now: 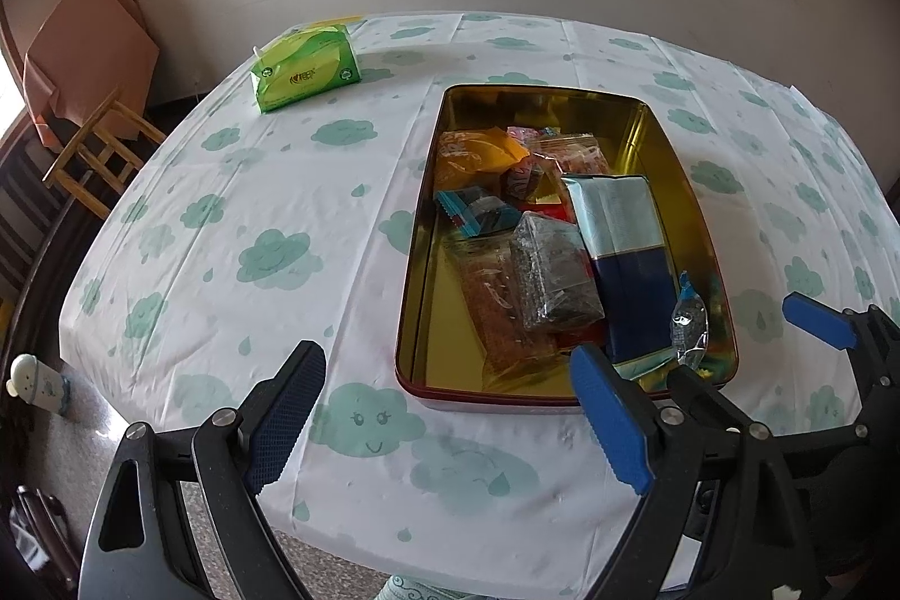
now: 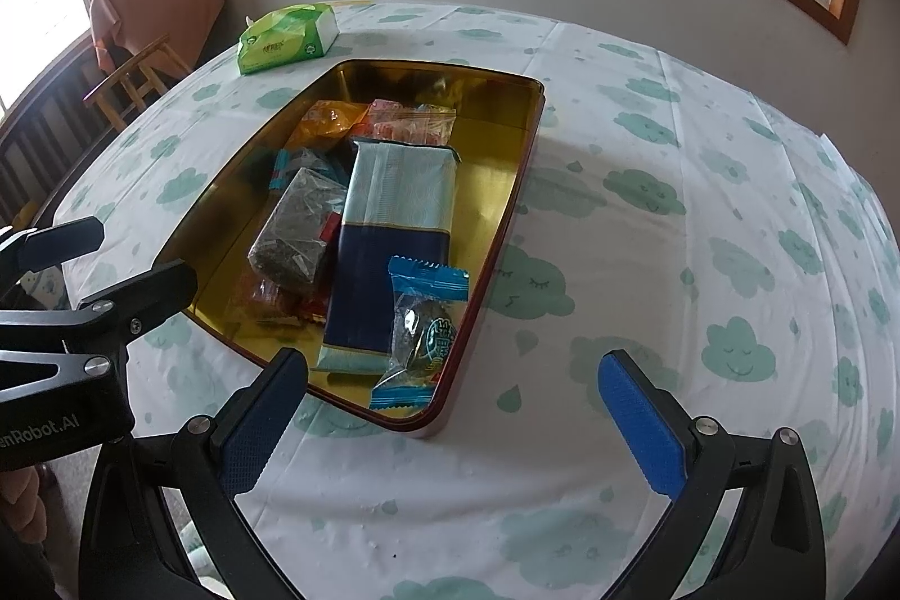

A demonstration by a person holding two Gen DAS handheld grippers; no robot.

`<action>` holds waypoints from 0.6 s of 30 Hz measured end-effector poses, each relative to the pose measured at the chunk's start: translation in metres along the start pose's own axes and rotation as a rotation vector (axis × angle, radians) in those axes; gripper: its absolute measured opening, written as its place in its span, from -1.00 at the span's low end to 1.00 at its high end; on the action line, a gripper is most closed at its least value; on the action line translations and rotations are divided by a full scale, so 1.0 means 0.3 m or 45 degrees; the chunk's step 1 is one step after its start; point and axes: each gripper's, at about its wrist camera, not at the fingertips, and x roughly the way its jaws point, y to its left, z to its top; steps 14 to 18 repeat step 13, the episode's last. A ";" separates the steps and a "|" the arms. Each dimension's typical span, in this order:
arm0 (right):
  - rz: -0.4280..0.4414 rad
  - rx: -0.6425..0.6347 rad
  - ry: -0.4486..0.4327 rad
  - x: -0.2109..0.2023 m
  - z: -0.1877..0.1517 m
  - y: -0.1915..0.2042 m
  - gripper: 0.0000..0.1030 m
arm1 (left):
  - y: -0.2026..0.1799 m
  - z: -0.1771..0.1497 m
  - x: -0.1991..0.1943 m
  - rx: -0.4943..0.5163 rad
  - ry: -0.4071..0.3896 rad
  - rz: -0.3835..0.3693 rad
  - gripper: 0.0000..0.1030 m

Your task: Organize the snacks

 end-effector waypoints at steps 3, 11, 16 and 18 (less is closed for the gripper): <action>0.001 0.000 -0.001 -0.001 0.001 -0.001 0.99 | -0.004 0.001 0.002 0.004 0.002 -0.004 0.68; 0.006 -0.001 -0.005 -0.003 0.000 0.006 0.99 | -0.009 0.003 0.005 0.006 0.011 -0.021 0.69; 0.004 -0.003 -0.005 -0.003 -0.001 0.005 0.99 | -0.008 0.003 0.005 0.008 0.010 -0.020 0.69; 0.004 -0.003 -0.005 -0.003 -0.001 0.005 0.99 | -0.008 0.003 0.005 0.008 0.010 -0.020 0.69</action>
